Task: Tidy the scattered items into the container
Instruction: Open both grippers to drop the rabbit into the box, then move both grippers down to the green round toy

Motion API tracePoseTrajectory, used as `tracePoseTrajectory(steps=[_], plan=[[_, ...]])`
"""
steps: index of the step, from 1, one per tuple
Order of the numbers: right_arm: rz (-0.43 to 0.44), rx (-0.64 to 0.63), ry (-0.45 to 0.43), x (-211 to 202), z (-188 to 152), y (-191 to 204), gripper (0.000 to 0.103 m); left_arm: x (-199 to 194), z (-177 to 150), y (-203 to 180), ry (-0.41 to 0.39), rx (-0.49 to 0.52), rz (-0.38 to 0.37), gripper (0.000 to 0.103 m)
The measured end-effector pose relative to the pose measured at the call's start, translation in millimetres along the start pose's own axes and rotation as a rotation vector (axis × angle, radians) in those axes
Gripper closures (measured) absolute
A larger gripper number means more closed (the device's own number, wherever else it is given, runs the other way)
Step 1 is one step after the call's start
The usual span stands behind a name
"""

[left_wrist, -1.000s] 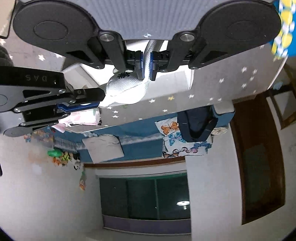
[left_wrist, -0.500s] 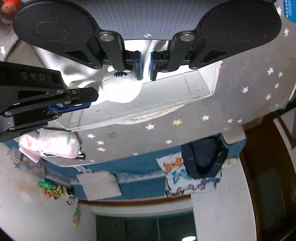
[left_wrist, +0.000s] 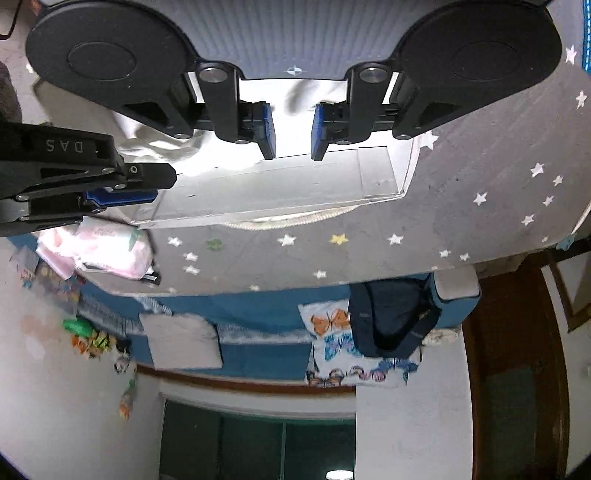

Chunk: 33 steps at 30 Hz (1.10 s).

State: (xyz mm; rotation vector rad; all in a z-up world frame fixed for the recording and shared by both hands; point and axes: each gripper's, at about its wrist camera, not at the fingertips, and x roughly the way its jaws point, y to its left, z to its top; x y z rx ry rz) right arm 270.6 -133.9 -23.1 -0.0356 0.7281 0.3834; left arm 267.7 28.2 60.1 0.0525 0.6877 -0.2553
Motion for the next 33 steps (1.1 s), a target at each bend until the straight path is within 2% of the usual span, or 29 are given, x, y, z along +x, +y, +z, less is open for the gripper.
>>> tracePoseTrajectory(steps=[7, 9, 12, 16, 18, 26, 33], plan=[[-0.012, -0.090, -0.057, -54, -27, 16, 0.065, -41, -21, -19, -0.029, 0.002, -0.026, 0.080], [-0.006, -0.110, -0.070, -69, -38, 21, 0.058, -51, -30, -26, -0.024, 0.010, -0.038, 0.080], [-0.009, -0.144, -0.095, -92, -55, 30, 0.053, -65, -45, -36, -0.024, 0.013, -0.055, 0.080], [-0.005, -0.157, -0.116, -118, -78, 41, 0.050, -83, -64, -46, -0.025, -0.002, -0.088, 0.080], [-0.003, -0.160, -0.122, -130, -92, 44, 0.044, -91, -74, -51, -0.026, -0.017, -0.110, 0.080], [0.018, -0.148, -0.102, -164, -143, 54, 0.043, -115, -110, -67, 0.016, -0.070, -0.188, 0.080], [0.038, -0.140, -0.051, -167, -177, 57, 0.043, -123, -128, -80, 0.050, -0.081, -0.274, 0.080]])
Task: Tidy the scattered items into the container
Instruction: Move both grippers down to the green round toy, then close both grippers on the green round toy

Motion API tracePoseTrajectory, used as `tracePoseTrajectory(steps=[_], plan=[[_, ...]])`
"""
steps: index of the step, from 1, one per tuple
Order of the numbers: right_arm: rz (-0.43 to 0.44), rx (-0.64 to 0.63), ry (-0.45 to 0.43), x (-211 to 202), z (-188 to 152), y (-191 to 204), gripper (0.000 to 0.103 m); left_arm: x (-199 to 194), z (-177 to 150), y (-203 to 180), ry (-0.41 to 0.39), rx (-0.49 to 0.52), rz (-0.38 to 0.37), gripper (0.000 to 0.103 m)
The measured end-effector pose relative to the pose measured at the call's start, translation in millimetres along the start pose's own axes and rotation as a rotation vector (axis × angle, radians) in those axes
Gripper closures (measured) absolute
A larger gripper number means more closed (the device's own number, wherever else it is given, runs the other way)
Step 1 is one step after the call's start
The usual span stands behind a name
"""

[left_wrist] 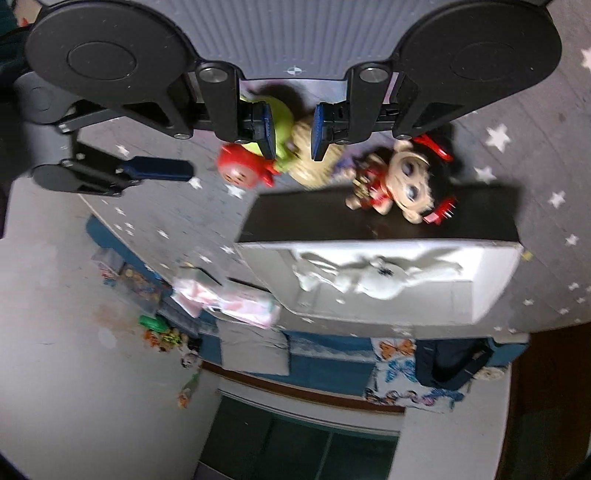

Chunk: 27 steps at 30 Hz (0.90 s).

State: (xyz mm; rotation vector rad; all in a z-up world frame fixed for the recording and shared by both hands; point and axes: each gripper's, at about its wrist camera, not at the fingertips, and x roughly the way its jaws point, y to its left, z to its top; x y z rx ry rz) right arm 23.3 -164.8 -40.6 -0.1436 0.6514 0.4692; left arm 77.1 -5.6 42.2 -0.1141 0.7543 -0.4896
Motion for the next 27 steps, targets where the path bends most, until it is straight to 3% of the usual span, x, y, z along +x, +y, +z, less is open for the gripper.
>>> tracePoseTrajectory(steps=[4, 6, 19, 27], plan=[[0.012, 0.003, 0.026, 7, -9, 2, 0.043, 6, -7, -5, 0.033, 0.006, -0.025, 0.080], [0.016, -0.002, 0.041, 14, -13, 4, 0.043, 10, -8, -5, 0.047, -0.006, -0.045, 0.075], [0.044, 0.040, 0.061, 42, -18, 6, 0.045, 24, -7, 15, 0.076, -0.155, -0.111, 0.074], [0.037, 0.049, 0.048, 49, -15, 8, 0.053, 30, -8, 15, 0.092, -0.194, -0.126, 0.073]])
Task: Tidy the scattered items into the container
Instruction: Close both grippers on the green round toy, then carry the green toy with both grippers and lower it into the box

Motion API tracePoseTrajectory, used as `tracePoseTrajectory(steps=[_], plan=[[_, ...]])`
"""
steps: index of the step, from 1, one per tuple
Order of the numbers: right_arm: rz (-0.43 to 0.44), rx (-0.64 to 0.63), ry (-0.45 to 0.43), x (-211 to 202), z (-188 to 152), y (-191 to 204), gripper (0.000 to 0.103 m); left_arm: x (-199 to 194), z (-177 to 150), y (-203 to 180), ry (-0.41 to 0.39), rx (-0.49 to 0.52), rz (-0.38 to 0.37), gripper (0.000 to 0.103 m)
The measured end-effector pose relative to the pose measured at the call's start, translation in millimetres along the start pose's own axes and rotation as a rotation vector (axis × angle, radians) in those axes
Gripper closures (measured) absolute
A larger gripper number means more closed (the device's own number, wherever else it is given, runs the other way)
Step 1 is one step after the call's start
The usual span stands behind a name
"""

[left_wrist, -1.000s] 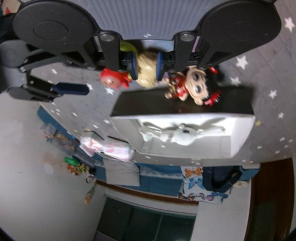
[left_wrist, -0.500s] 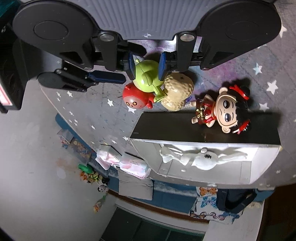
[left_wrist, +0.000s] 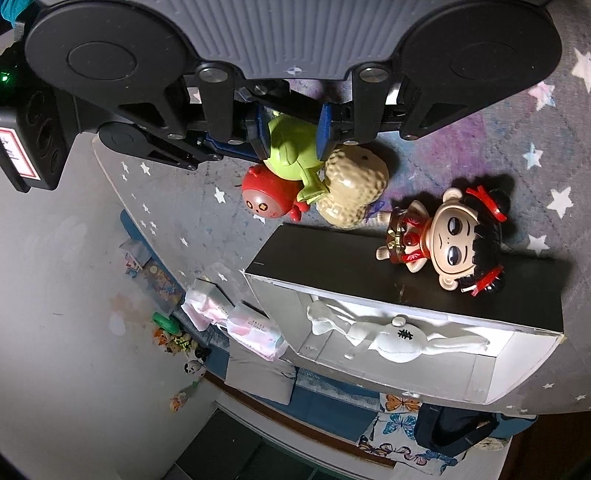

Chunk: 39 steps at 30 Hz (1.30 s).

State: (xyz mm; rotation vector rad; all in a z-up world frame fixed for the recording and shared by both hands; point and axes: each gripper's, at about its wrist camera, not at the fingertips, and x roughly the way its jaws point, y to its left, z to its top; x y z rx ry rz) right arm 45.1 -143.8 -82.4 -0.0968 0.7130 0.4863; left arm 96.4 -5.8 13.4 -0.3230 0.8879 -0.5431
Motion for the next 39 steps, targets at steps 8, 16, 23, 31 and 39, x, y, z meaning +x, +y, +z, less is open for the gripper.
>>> tracePoseTrajectory(steps=[8, 16, 23, 31, 39], plan=[[-0.003, 0.011, -0.002, 1, 1, 0, 0.054, 2, 0, 0, 0.005, -0.001, 0.005, 0.074], [-0.003, -0.002, -0.027, -20, 8, 0, 0.054, -14, 4, -14, -0.016, 0.026, -0.024, 0.075], [-0.050, -0.037, -0.122, -42, 40, -7, 0.054, -27, 38, -31, -0.113, 0.056, -0.075, 0.075], [-0.119, -0.091, -0.154, -8, 101, -38, 0.054, 5, 104, -17, -0.172, 0.047, -0.095, 0.075], [-0.148, -0.082, -0.050, 69, 137, -70, 0.054, 64, 153, 26, -0.111, -0.021, -0.075, 0.075]])
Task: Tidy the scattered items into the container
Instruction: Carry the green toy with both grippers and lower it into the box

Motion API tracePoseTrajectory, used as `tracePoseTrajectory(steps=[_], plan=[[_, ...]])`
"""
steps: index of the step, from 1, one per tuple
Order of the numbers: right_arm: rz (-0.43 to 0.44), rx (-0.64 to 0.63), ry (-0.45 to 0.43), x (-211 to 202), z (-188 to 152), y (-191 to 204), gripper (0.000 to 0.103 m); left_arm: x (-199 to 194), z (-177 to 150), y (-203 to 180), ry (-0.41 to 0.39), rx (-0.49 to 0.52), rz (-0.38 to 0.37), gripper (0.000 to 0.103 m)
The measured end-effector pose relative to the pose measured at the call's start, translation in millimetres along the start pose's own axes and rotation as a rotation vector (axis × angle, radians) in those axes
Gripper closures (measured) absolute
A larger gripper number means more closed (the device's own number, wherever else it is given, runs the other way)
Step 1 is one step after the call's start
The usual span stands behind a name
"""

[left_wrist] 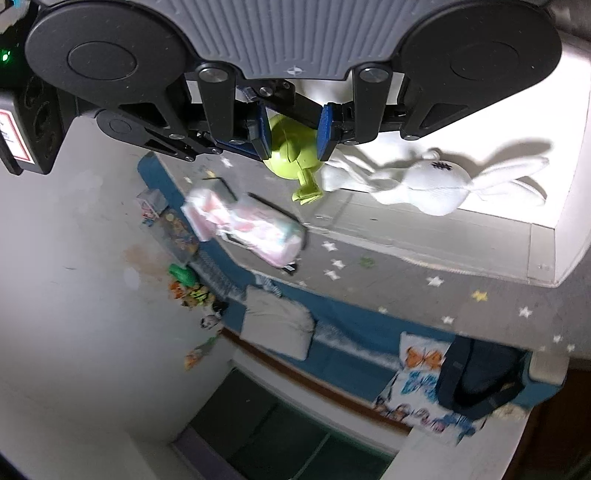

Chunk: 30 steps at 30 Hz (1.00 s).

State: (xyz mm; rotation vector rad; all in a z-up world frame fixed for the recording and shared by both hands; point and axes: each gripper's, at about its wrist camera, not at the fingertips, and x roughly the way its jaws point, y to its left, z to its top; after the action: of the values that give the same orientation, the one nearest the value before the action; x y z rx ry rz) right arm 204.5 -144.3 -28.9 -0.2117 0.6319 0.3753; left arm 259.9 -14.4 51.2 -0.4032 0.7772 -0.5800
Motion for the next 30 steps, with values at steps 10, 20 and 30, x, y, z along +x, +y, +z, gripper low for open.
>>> tracePoseTrajectory(steps=[10, 20, 30], plan=[[-0.017, -0.046, 0.146, 59, 8, -4, 0.054, 40, 12, 31, 0.069, -0.050, 0.026, 0.075], [-0.032, -0.101, 0.224, 76, 11, -2, 0.054, 53, 11, 40, 0.097, -0.083, 0.037, 0.073], [-0.010, -0.102, 0.224, 78, 11, -5, 0.054, 49, 10, 46, 0.089, -0.106, 0.051, 0.073]])
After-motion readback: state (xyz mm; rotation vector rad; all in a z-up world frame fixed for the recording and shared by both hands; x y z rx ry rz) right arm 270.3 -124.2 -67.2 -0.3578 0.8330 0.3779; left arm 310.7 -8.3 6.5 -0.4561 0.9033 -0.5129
